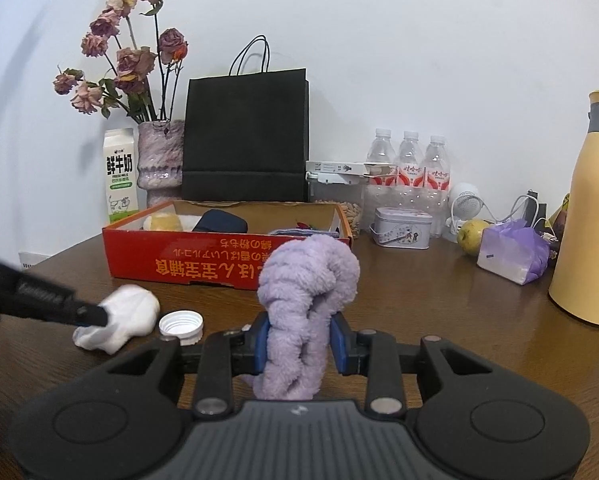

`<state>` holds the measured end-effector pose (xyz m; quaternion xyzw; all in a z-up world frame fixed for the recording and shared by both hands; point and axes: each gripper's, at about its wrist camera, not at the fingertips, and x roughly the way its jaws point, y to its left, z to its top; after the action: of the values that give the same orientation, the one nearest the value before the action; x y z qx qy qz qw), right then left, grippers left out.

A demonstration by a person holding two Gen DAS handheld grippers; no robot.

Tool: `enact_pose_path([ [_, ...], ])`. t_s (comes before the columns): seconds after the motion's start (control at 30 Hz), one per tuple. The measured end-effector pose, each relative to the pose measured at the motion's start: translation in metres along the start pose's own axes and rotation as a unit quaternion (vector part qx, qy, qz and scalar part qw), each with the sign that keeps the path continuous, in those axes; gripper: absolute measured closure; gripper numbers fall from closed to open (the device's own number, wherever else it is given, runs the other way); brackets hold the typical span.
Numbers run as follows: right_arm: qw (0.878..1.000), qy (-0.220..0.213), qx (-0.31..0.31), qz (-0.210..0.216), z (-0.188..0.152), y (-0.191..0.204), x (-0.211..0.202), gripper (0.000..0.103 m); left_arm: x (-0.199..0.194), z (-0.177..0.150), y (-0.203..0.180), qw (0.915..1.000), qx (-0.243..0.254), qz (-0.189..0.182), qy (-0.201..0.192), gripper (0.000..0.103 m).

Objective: Organize objects
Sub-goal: 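Lift and carry the lilac towel and white cloth over the red box with both tools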

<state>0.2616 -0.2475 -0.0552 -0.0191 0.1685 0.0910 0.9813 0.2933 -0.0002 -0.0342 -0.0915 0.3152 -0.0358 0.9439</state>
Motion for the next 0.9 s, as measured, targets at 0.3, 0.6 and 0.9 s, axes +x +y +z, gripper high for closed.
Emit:
enact_pose_path([
  [0.3, 1.000, 0.000, -0.011, 0.005, 0.000, 0.005, -0.001, 0.072, -0.015, -0.007, -0.001, 0.9981, 0.044, 0.026, -0.033, 0.000],
  [0.6, 1.000, 0.005, -0.009, 0.006, 0.000, 0.004, 0.000, 0.072, 0.049, 0.006, -0.025, 0.9934, 0.077, 0.082, 0.025, 0.003],
  [0.9, 1.000, 0.006, 0.000, 0.010, 0.000, 0.000, 0.000, 0.072, -0.005, 0.006, 0.007, 0.9985, 0.031, 0.026, -0.038, 0.079],
])
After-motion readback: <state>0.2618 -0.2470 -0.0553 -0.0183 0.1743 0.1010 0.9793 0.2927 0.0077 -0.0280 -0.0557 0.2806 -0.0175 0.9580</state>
